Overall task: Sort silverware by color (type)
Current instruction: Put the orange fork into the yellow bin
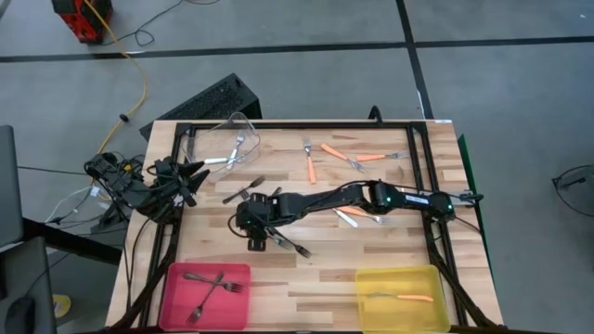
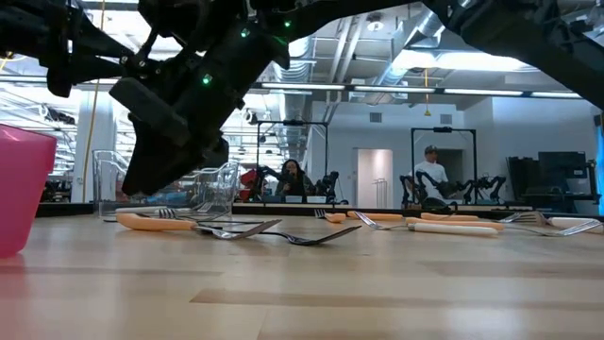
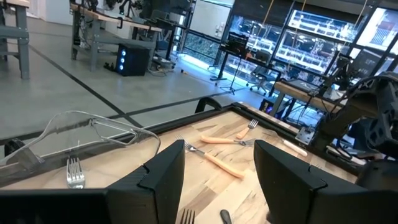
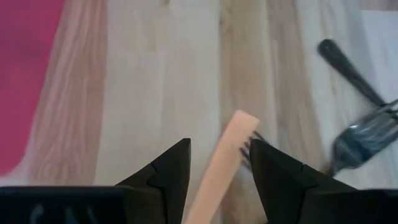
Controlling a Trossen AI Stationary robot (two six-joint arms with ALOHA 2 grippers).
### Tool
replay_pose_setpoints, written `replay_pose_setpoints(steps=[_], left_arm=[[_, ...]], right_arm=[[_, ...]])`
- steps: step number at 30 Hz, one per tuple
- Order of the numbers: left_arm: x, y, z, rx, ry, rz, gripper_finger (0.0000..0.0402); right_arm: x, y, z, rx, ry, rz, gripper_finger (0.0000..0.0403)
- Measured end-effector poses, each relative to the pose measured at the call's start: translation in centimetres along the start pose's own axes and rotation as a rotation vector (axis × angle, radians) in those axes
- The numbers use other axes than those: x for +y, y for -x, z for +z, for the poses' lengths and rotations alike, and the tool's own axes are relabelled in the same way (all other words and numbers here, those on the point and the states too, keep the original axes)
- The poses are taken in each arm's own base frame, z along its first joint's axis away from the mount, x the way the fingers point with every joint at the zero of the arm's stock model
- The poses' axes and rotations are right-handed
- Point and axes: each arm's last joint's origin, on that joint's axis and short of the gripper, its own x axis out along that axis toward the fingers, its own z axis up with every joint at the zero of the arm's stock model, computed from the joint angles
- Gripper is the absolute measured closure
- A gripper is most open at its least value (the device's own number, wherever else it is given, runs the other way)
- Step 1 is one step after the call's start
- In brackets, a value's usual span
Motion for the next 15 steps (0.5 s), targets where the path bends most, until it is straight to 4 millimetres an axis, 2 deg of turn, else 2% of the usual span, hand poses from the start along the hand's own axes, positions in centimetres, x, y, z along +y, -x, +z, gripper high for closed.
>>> replay_pose_setpoints(steps=[5,12,15], left_arm=[[0.0,0.0,0.0,0.000,0.000,0.000,0.0223],[0.0,0.0,0.0,0.002,-0.001,-0.002,0.0223],[0.0,0.0,0.0,0.002,-0.002,-0.002,0.0223]], right_arm=[[-0.4,-0.1,-0.1,0.006,-0.021,-0.022,0.0214],[-0.1,-2.4,-1.7,0.056,-0.035,-0.022,0.0189],[0.1,-2.7,-2.1,0.084,-0.045,-0.020,0.0179]])
